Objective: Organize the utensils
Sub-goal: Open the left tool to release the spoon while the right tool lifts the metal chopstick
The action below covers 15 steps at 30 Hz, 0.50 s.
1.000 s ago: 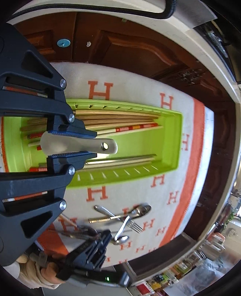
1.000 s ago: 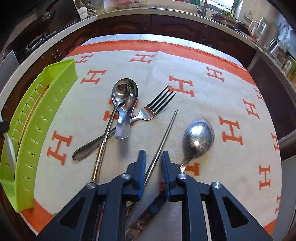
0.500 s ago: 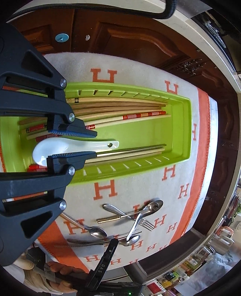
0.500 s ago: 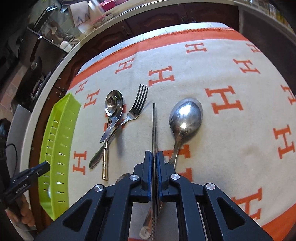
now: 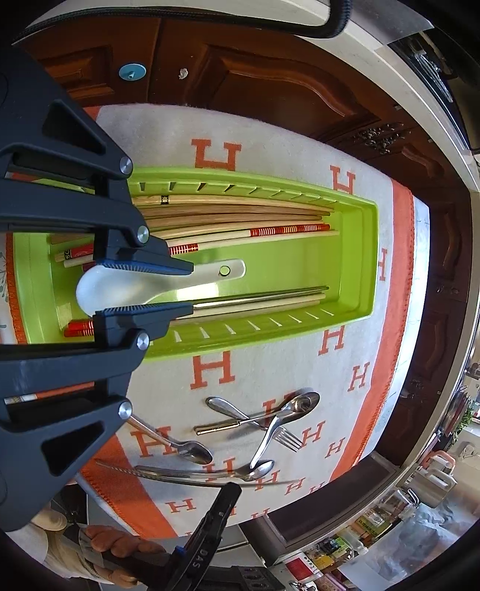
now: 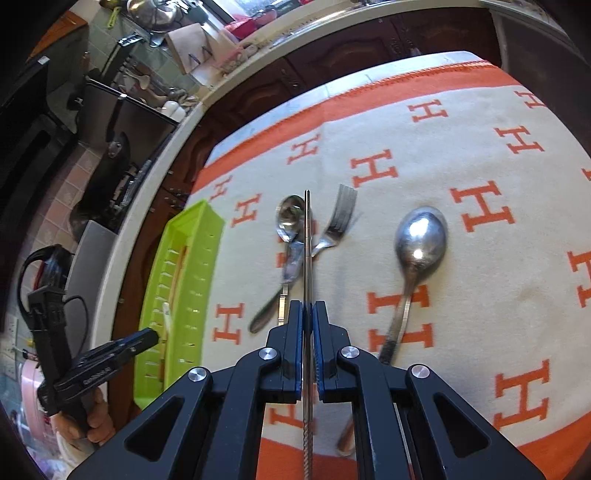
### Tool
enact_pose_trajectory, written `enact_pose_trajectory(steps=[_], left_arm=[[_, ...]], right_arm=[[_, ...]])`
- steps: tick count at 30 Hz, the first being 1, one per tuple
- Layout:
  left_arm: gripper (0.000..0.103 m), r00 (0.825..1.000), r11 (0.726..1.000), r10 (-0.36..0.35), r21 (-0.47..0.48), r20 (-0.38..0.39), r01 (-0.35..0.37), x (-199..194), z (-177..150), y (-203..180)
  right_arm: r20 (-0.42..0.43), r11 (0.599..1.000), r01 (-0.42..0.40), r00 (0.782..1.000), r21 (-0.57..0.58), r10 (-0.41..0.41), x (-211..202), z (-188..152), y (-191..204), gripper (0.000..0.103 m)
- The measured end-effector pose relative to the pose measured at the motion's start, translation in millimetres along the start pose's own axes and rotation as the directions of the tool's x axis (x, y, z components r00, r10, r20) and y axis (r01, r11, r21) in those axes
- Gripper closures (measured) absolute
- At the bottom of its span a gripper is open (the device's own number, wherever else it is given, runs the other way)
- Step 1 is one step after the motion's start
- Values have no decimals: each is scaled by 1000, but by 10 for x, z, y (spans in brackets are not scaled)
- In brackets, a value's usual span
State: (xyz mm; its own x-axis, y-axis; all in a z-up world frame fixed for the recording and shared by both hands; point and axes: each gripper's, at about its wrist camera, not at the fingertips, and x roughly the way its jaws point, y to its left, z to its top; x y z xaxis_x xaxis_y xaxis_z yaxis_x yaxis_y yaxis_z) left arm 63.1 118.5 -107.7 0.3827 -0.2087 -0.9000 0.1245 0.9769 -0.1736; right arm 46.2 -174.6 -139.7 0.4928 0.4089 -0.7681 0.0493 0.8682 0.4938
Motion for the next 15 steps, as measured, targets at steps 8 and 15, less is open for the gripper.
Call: enact_pose_trajectory(steps=[8,15], left_arm=[[91,1000,1000,-7,-13,11,7,-43,-41,45],[91,1000,1000,-7,-27,26,8,-123,-72,121]], right_arm=[[25,979,-157,987,-127,161,-202,43,567,98],[49,935,-247,962,-255,268,-439,104,1157,98]])
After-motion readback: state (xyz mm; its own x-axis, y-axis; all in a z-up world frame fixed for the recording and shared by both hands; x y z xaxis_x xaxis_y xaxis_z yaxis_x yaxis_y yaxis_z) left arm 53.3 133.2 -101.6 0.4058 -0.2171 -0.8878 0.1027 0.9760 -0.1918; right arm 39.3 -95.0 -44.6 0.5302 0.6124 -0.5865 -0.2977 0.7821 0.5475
